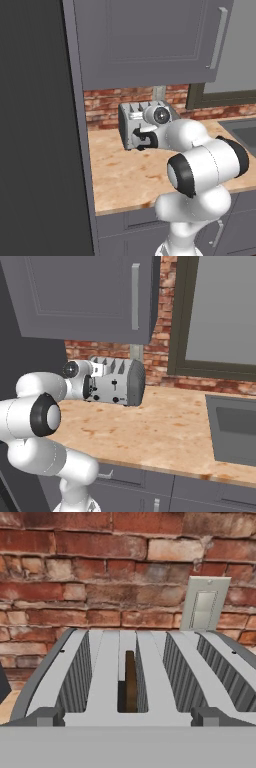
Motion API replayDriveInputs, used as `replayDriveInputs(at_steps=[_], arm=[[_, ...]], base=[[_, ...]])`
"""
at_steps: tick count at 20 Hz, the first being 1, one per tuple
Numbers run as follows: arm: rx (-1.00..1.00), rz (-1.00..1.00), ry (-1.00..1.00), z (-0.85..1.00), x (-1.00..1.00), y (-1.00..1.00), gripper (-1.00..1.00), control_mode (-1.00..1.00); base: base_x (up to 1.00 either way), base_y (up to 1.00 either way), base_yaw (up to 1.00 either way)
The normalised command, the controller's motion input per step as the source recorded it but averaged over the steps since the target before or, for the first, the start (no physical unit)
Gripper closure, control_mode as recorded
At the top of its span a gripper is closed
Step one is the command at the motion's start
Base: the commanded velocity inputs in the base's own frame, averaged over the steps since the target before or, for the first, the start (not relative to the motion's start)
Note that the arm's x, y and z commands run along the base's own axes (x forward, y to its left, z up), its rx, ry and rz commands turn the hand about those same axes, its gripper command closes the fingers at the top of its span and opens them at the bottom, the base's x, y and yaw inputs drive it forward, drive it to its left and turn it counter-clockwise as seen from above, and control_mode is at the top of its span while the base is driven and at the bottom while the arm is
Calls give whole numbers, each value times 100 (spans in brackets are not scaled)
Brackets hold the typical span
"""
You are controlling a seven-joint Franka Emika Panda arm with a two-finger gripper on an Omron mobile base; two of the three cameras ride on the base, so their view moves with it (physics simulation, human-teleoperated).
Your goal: Start the toaster. Once the lever pops up, take the bread to the plate on the dining counter.
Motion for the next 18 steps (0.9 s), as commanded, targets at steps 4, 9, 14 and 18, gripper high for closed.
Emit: replayDriveInputs(at_steps=[4,9,14,18], arm=[[0,0,0,0,0,0,-100,-100],[0,0,0,0,0,0,-100,-100],[0,0,0,0,0,0,-100,-100],[0,0,0,0,0,0,-100,-100]], base=[[0,0,0],[0,0,0],[0,0,0],[0,0,0]])
